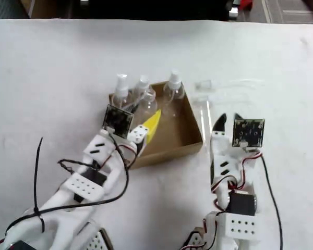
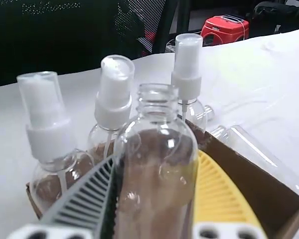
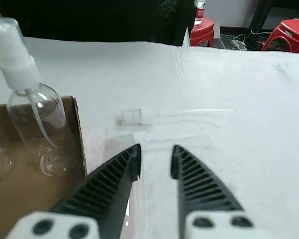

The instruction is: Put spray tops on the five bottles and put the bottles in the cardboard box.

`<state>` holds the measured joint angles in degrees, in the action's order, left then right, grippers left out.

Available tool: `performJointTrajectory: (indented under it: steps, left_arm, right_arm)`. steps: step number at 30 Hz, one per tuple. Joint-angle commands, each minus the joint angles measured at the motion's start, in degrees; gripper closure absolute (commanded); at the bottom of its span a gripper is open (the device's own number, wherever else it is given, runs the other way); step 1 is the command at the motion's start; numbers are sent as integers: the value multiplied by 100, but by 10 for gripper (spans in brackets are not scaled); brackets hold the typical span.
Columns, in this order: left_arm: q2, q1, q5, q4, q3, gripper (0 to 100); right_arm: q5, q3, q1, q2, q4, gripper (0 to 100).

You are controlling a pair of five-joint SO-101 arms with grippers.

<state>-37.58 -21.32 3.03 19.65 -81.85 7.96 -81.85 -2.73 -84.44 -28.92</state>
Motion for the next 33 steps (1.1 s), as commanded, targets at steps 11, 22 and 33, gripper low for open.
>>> performJointTrajectory:
  steps: [11, 22, 33]
  left_arm:
    - [-66, -92, 44, 132, 105, 928]
    - [-75, -374, -264, 149, 53, 928]
    - [-75, -497, -316, 141, 18, 976]
  right_arm:
    - [-862, 2936, 2738, 954, -1745, 830]
    - [-879, 2980, 3389, 1833, -1490, 829]
    - [-677, 3332, 2993, 3266, -857, 828]
